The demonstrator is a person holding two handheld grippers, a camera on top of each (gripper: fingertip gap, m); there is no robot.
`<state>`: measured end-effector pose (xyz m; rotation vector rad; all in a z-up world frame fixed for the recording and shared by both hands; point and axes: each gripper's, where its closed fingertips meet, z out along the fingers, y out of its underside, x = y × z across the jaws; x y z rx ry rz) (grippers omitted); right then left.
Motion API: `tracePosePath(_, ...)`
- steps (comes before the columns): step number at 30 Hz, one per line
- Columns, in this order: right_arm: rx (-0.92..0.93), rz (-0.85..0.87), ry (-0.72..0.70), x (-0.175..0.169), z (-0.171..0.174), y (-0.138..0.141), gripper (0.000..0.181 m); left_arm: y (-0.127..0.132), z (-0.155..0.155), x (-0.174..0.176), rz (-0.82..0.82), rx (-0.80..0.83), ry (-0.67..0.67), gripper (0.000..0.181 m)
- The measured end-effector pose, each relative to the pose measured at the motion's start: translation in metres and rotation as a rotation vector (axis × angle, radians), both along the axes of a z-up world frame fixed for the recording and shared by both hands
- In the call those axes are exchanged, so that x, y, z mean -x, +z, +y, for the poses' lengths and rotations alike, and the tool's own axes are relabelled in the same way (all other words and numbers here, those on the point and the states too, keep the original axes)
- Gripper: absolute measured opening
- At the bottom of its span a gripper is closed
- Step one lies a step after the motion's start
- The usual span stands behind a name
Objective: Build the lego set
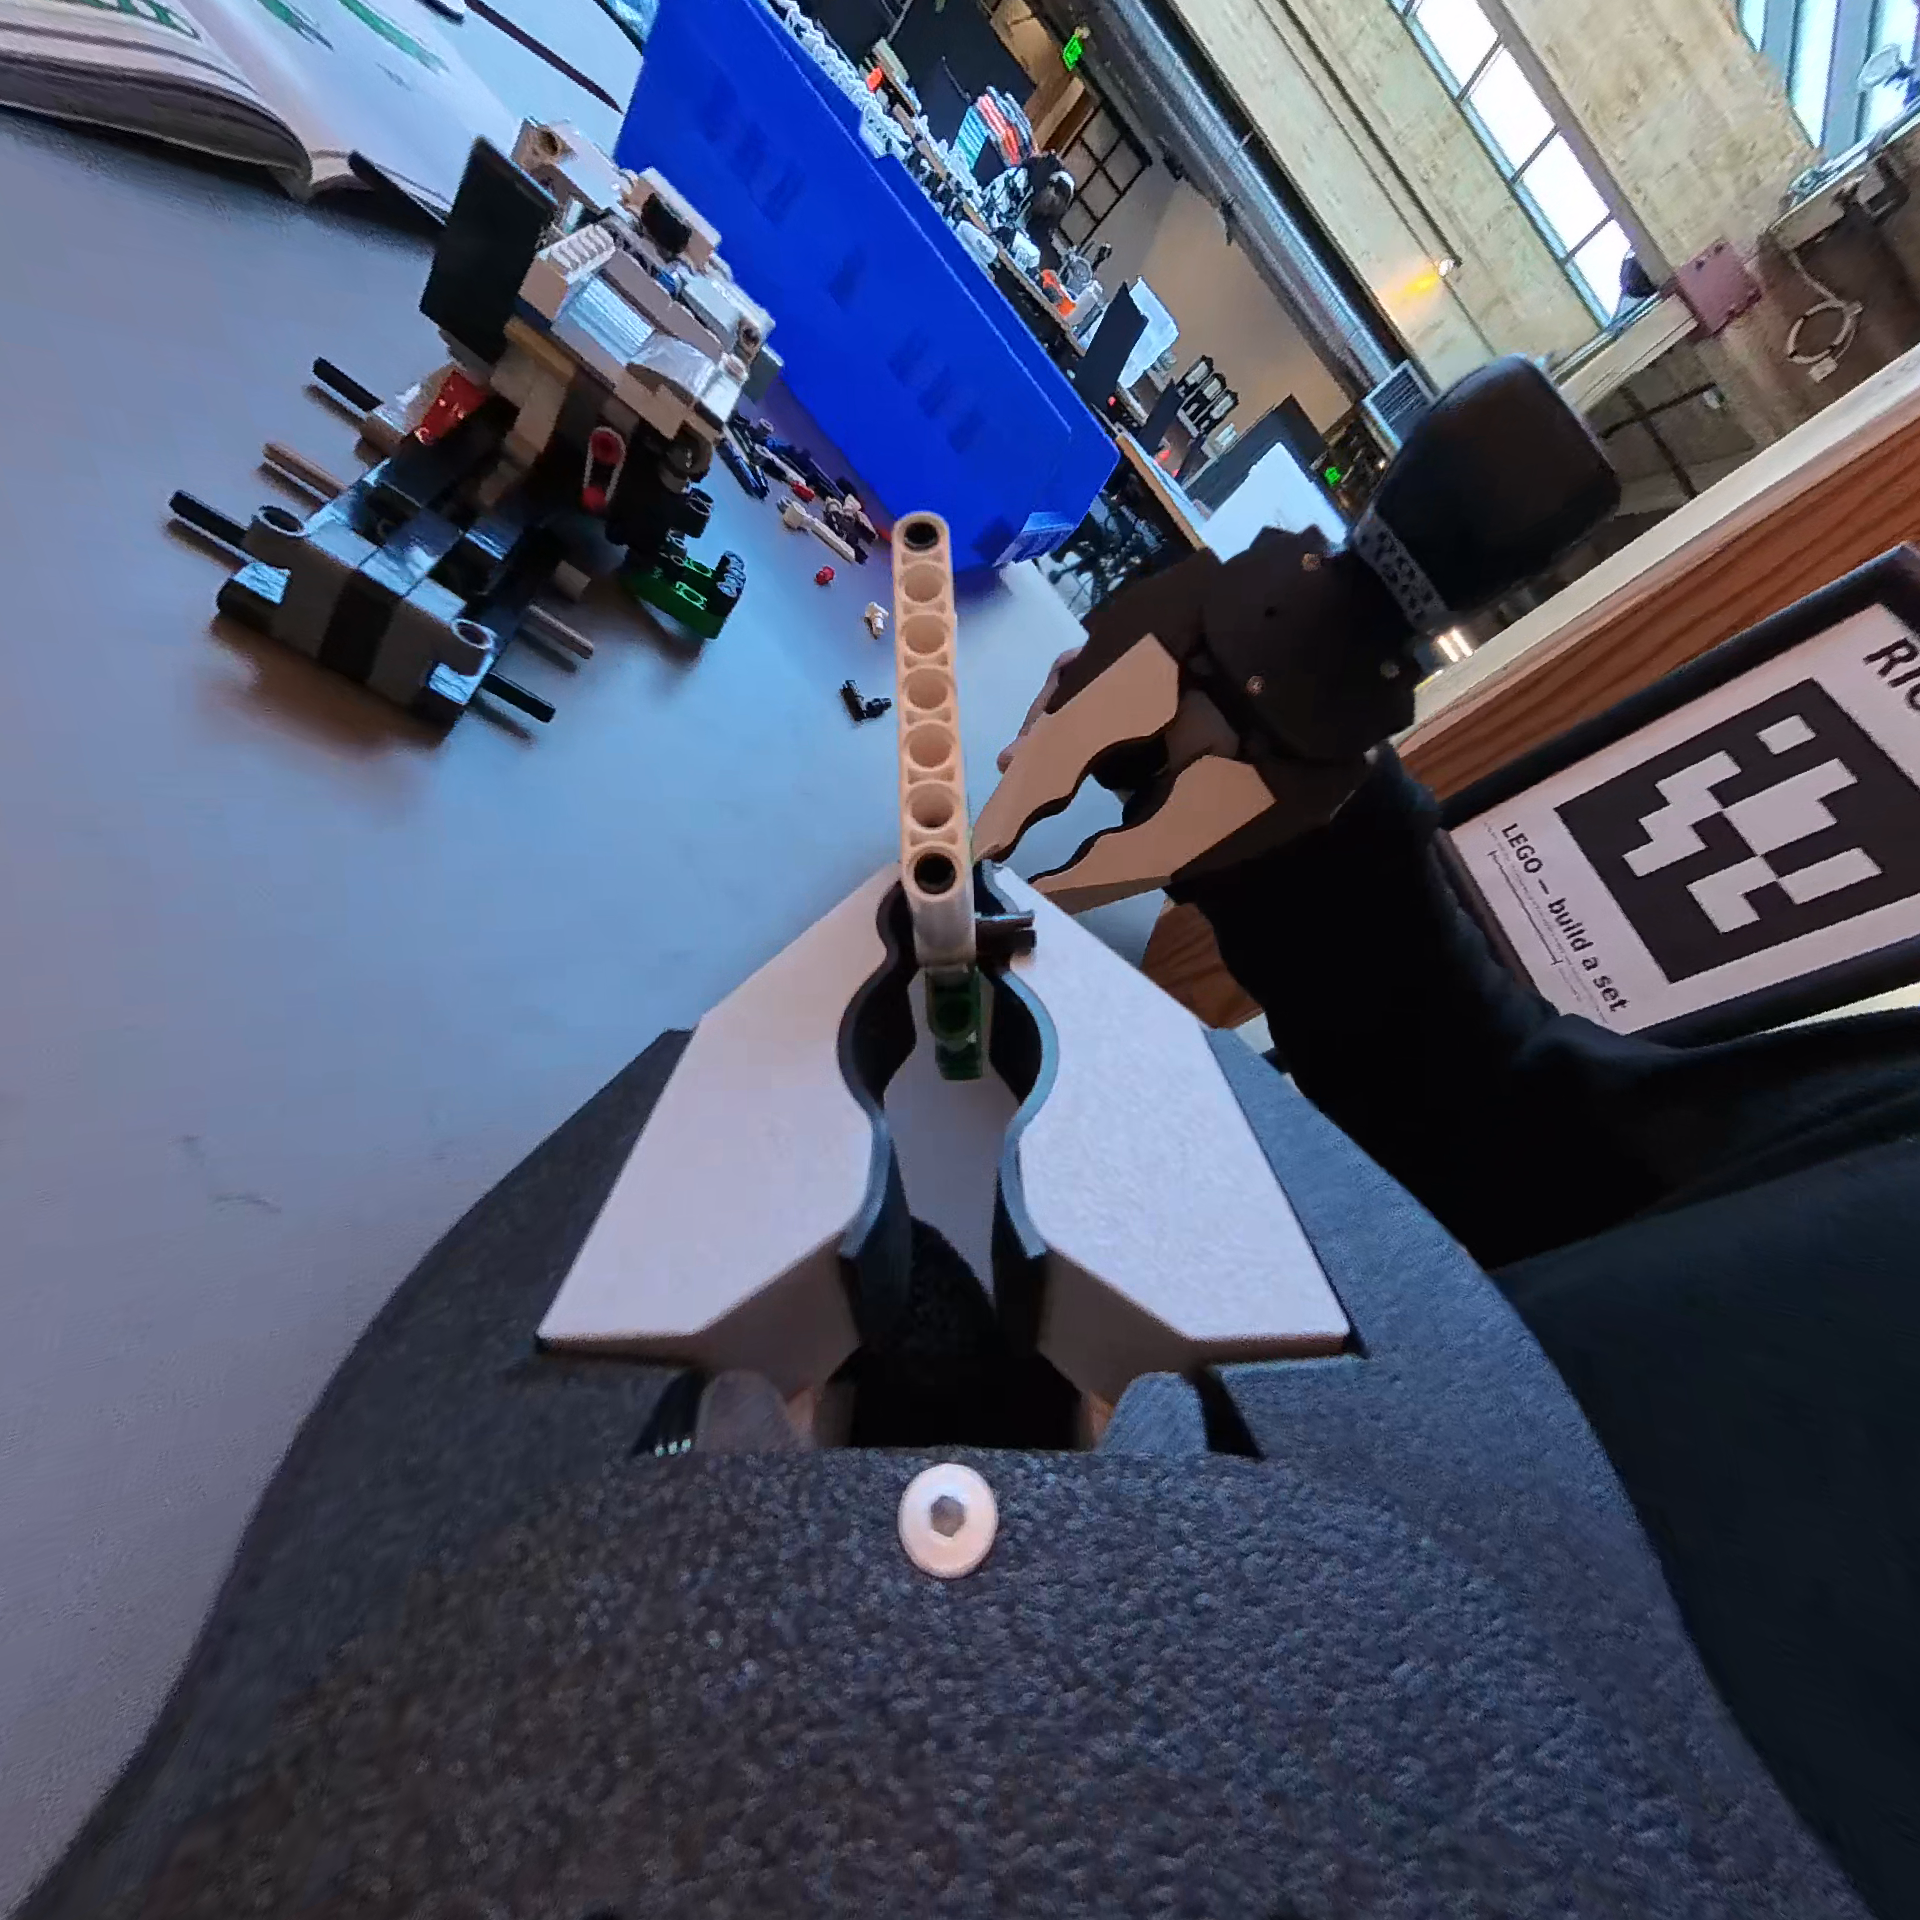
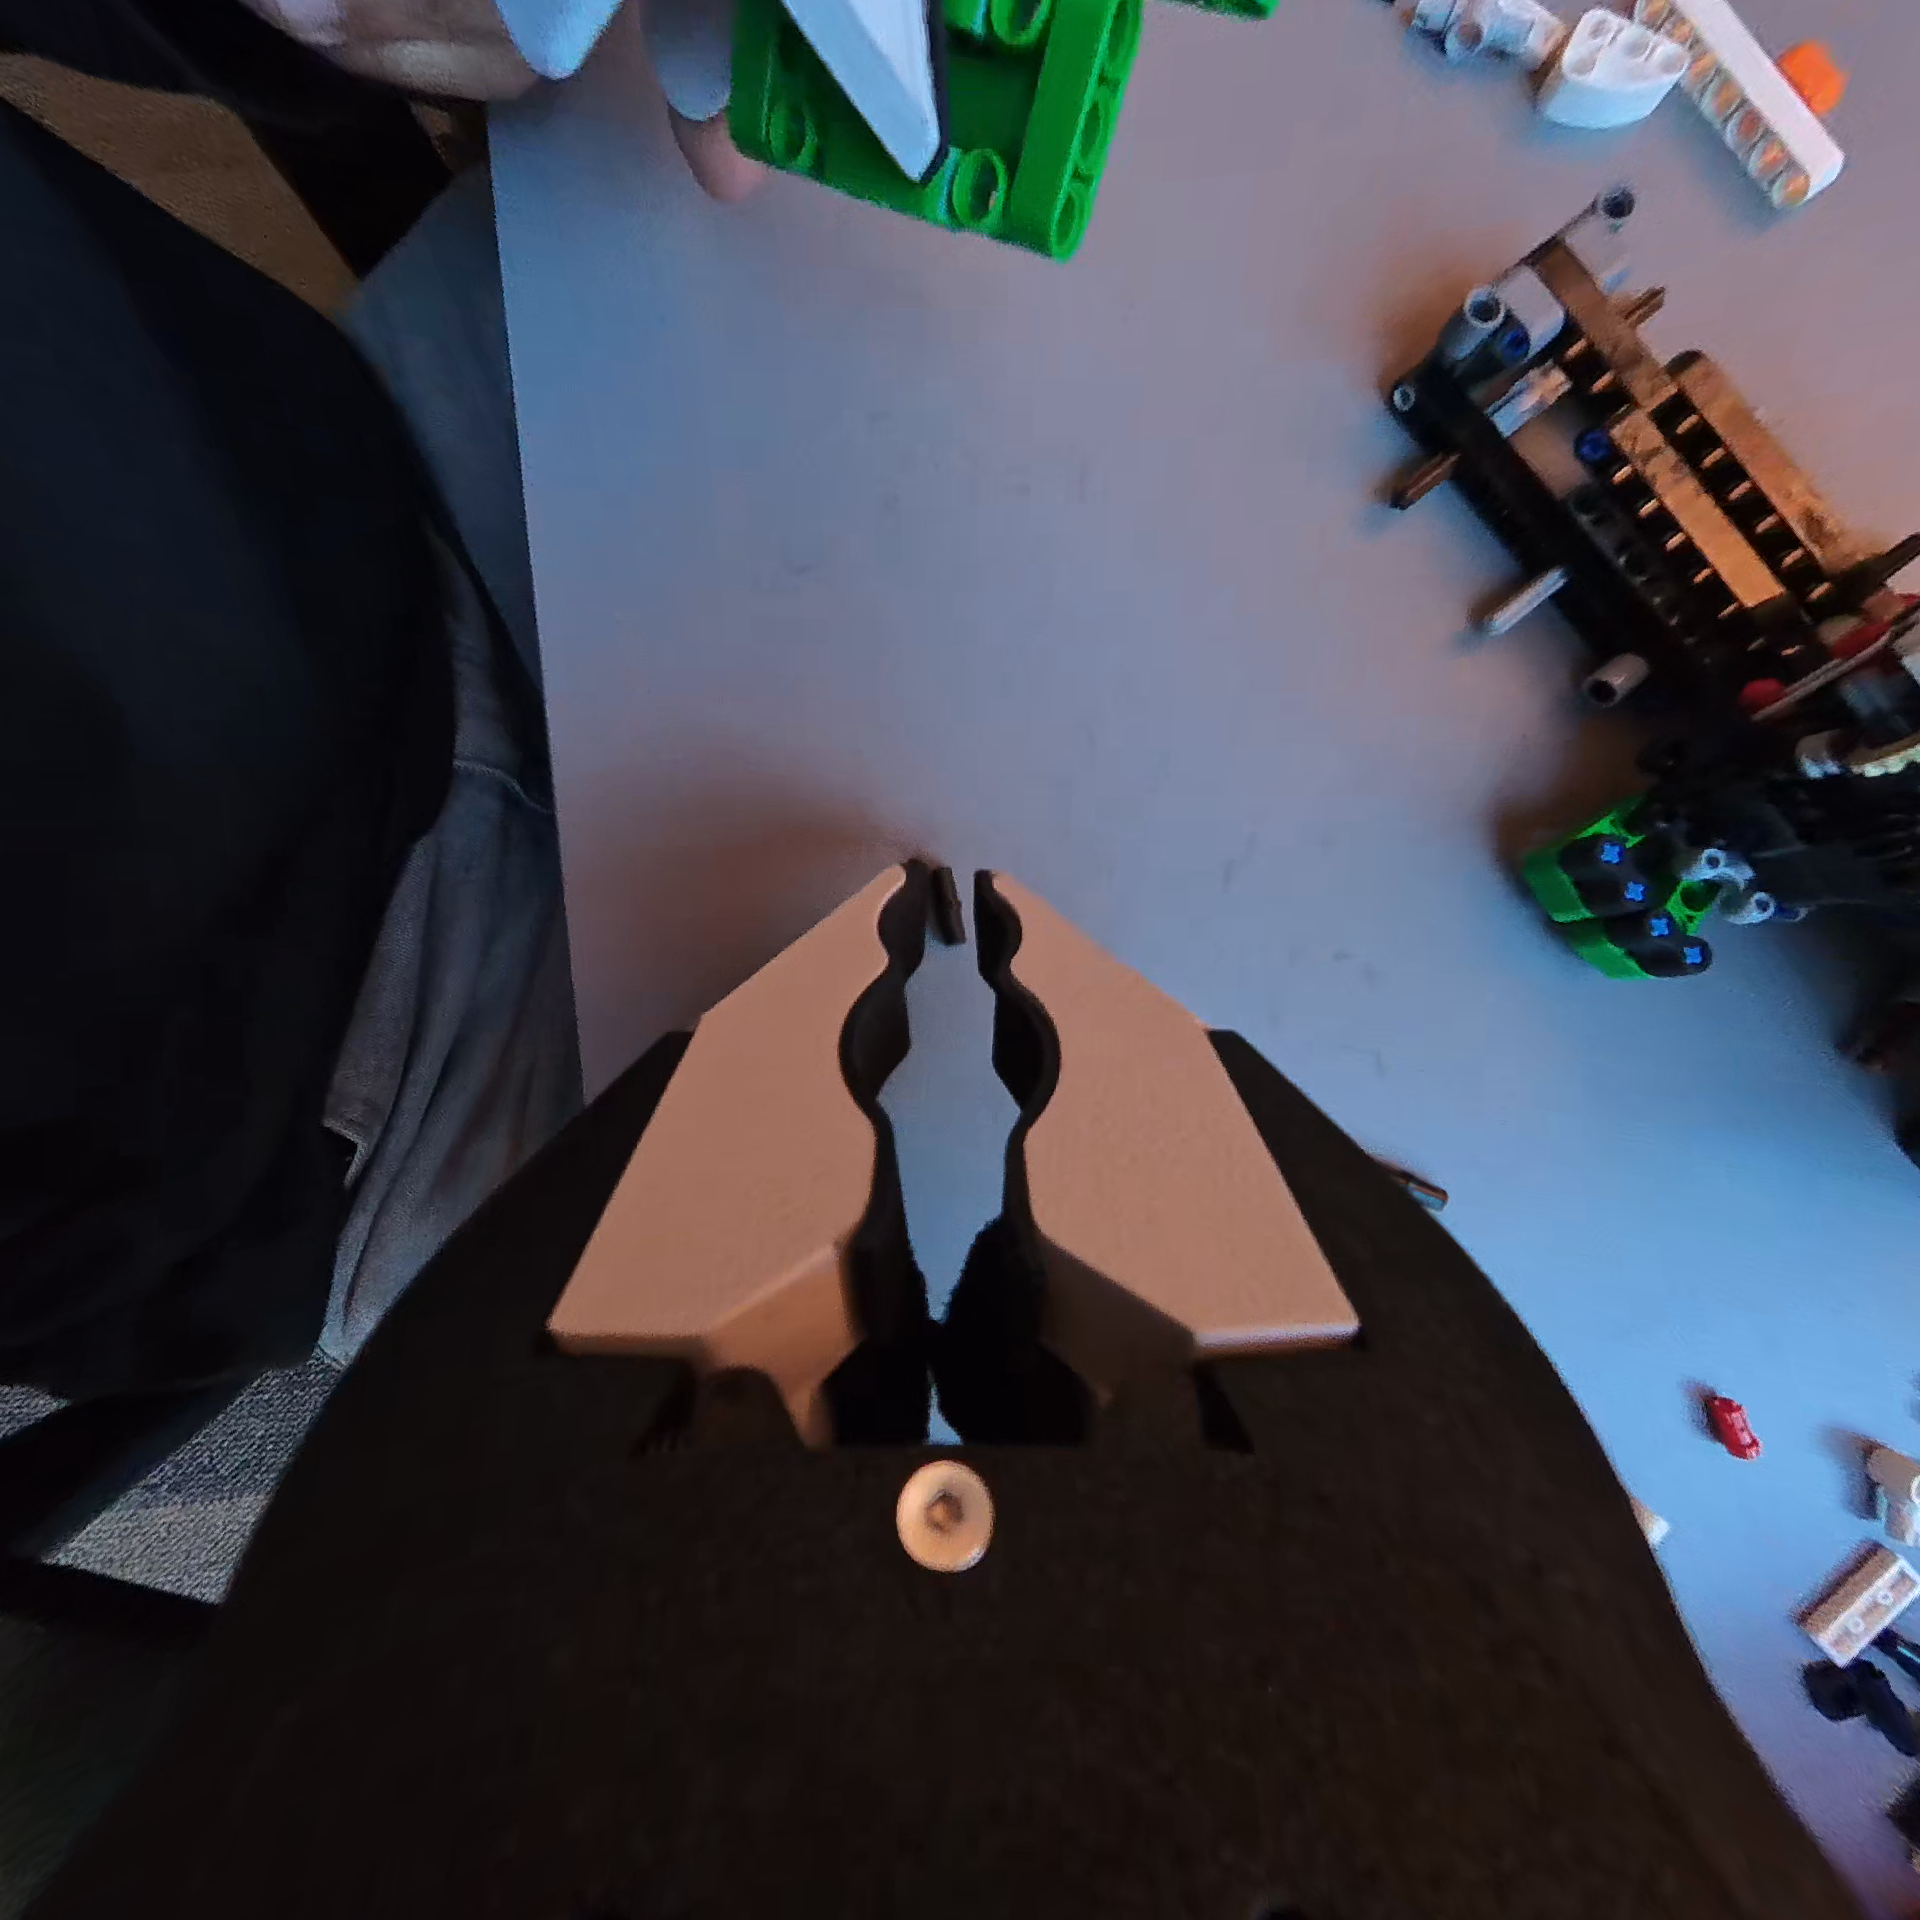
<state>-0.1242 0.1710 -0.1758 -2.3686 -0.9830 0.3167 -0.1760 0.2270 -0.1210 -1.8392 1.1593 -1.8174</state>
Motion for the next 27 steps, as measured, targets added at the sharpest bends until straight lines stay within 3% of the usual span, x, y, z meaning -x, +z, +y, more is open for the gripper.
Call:
tracePosePath(11, 0.042, -0.014, 0.066, 0.005, 0.0, -0.015, 0.003, -0.002, -0.002, -0.002, 0.015, 0.027, -0.025, 0.007)
tracePosePath(15, -0.02, -0.075, 0.052, 0.0, 0.007, -0.013, 0.002, 0.004, -0.003, -0.005, -0.016, 0.137, -0.049, 0.006)
tracePosePath(17, -0.164, 0.066, -0.009, 0.006, 0.023, 0.012, 0.002, 0.012, -0.004, -0.007, -0.059, 0.302, -0.076, 0.007)
tracePosePath(20, -0.554, 0.442, -0.153, 0.016, 0.053, 0.093, 0.003, 0.021, -0.003, -0.011, -0.112, 0.564, -0.114, 0.006)
tracePosePath(22, -0.764, 0.696, -0.187, 0.025, 0.055, 0.131, 0.002, 0.025, -0.007, -0.015, -0.127, 0.664, -0.146, 0.006)
tracePosePath(23, -0.805, 0.755, -0.182, 0.031, 0.055, 0.134, 0.002, 0.027, -0.009, -0.017, -0.132, 0.696, -0.155, 0.006)
tracePosePath(25, -0.802, 0.696, -0.18, 0.041, 0.058, 0.117, 0.002, 0.032, -0.011, -0.018, -0.147, 0.753, -0.166, 0.006)
tracePosePath(27, -0.874, 0.683, -0.186, 0.04, 0.056, 0.123, 0.003, 0.036, -0.013, -0.017, -0.153, 0.789, -0.166, 0.006)
